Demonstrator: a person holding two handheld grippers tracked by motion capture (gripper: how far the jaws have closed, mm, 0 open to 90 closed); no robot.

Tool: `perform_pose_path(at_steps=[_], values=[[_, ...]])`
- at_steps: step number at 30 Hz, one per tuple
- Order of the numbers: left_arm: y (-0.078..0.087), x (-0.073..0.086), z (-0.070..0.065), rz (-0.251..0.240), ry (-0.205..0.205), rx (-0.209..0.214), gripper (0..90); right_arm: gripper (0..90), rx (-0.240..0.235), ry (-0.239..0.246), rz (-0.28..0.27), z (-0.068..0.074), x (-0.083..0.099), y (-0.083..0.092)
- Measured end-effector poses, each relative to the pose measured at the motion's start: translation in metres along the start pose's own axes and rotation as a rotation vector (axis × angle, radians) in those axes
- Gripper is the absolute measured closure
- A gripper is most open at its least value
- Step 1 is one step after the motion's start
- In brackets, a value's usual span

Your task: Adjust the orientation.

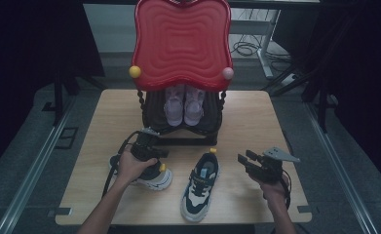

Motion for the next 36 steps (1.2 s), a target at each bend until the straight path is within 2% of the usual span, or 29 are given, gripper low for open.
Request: perform_pose_path(at_steps=[7, 12, 20, 36], values=[[-0.003, 0.006, -0.001, 0.027, -0.005, 0.005, 90.0, 55.8, 0.003, 0.000, 0.003, -0.001, 0.000, 0.000], [0.001, 0.006, -0.006, 0.036, -0.023, -0.001, 90.0, 55.8, 0.002, -0.001, 0.002, -0.001, 0.000, 0.000], [0.001, 0.006, -0.010, 0.055, -0.027, 0.001, 90.0, 55.7, 0.003, 0.002, 0.001, -0.001, 0.000, 0.000], [0.009, 0.018, -0.022, 0.061, -0.031, 0.046, 90.0, 55.7, 0.005, 0.000, 0.003, -0.002, 0.001, -0.001]])
Point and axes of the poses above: each handheld gripper's, and its own axes: y roughly backward along the jaws, x roughly out of its underside, z roughly to its left, the point moved 6 cm from there along -y, roughly forward along the jaws, and after that the axes turned 15 degrees about -y, right-handed, at the moved point
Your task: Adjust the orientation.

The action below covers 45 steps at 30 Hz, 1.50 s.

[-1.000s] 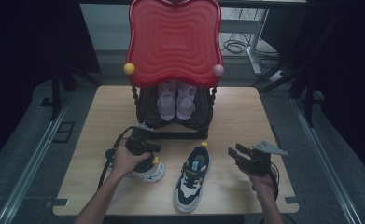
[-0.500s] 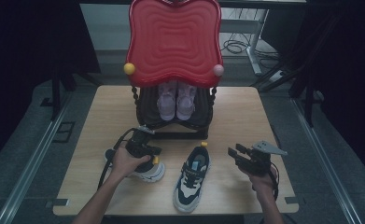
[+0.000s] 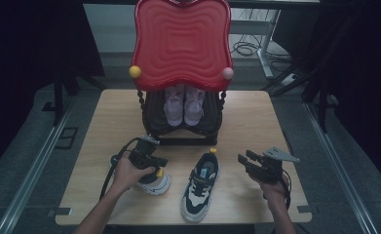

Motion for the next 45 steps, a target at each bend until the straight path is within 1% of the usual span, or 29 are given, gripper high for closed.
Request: perform_pose_path(at_steps=[5, 10, 14, 18, 24, 26, 29, 33, 37, 43, 45], values=[[0.005, 0.007, -0.007, 0.001, -0.006, 0.011, 90.0, 55.8, 0.000, -0.001, 0.002, 0.000, 0.000, 0.000], [0.009, 0.015, -0.016, 0.002, -0.022, 0.018, 90.0, 55.7, 0.001, -0.001, 0.002, 0.000, 0.000, 0.000], [0.014, 0.021, -0.024, -0.009, -0.031, 0.028, 90.0, 55.7, 0.002, -0.002, 0.000, 0.000, 0.000, 0.000], [0.018, 0.023, -0.030, -0.015, -0.039, 0.044, 90.0, 55.7, 0.003, -0.004, -0.001, -0.001, 0.000, 0.000], [0.022, 0.025, -0.038, -0.017, -0.057, 0.051, 90.0, 55.7, 0.003, -0.005, -0.002, -0.001, 0.000, 0.001], [0.023, 0.026, -0.041, -0.011, -0.065, 0.058, 90.0, 55.7, 0.003, -0.004, 0.000, -0.001, 0.000, 0.000], [0.020, 0.030, -0.044, 0.021, -0.076, 0.062, 90.0, 55.7, 0.004, -0.004, 0.000, -0.001, 0.000, 0.000], [0.023, 0.033, -0.046, 0.017, -0.079, 0.055, 90.0, 55.7, 0.004, -0.004, 0.000, -0.001, 0.000, 0.001], [0.027, 0.038, -0.048, 0.017, -0.078, 0.058, 90.0, 55.7, 0.005, -0.005, 0.000, -0.002, 0.000, 0.000], [0.032, 0.044, -0.051, 0.033, -0.089, 0.064, 90.0, 55.7, 0.006, -0.004, -0.001, -0.001, 0.000, 0.000], [0.034, 0.044, -0.050, 0.023, -0.086, 0.061, 90.0, 55.7, 0.005, -0.004, 0.000, -0.001, 0.000, 0.001]])
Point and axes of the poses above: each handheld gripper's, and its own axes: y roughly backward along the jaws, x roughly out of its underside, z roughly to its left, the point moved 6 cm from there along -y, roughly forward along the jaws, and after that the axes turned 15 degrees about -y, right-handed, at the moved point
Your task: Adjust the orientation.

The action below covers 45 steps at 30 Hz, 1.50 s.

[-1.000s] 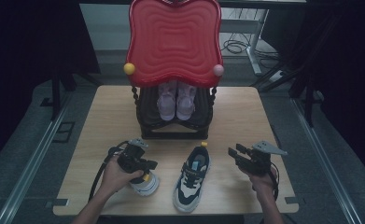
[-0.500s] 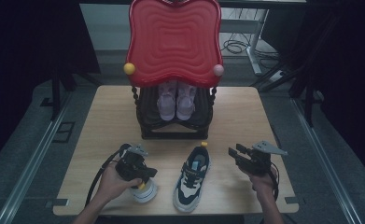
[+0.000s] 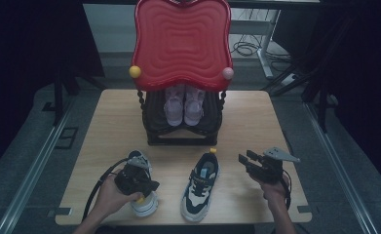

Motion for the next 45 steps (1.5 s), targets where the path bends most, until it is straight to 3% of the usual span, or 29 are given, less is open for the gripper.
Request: perform_pose_path(at_steps=[4, 9, 13, 17, 25, 30, 45], values=[[0.011, -0.001, 0.002, -0.057, 0.003, -0.026, 90.0, 55.7, 0.002, -0.001, -0.001, 0.000, 0.000, 0.000], [0.044, 0.002, 0.008, -0.142, 0.019, -0.080, 90.0, 55.7, 0.004, -0.004, -0.003, -0.001, 0.000, 0.000], [0.071, 0.011, 0.020, -0.195, 0.063, -0.141, 90.0, 55.7, 0.002, -0.003, -0.004, -0.001, -0.001, 0.001], [0.082, 0.030, 0.041, -0.205, 0.141, -0.184, 90.0, 55.7, 0.003, -0.004, -0.006, -0.001, -0.001, 0.001], [0.067, 0.071, 0.076, -0.166, 0.255, -0.220, 90.0, 55.7, 0.010, -0.008, -0.002, -0.004, 0.000, -0.001], [0.053, 0.086, 0.087, -0.149, 0.291, -0.216, 90.0, 55.7, 0.010, -0.008, -0.002, -0.003, 0.000, 0.000], [0.037, 0.085, 0.096, -0.150, 0.300, -0.193, 90.0, 55.6, 0.014, -0.006, 0.008, -0.004, 0.002, -0.003]])
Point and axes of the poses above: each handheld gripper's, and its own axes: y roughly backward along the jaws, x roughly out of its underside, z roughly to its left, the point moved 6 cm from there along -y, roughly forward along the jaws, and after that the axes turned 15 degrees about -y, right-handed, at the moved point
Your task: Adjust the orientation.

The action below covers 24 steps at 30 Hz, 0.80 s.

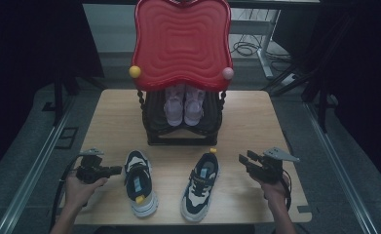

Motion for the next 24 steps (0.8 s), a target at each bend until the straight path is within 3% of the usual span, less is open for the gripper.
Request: perform_pose_path(at_steps=[24], values=[[-0.025, -0.016, 0.005, -0.008, 0.006, 0.035, 90.0, 55.6, 0.001, 0.001, 0.008, 0.000, 0.002, -0.002]])
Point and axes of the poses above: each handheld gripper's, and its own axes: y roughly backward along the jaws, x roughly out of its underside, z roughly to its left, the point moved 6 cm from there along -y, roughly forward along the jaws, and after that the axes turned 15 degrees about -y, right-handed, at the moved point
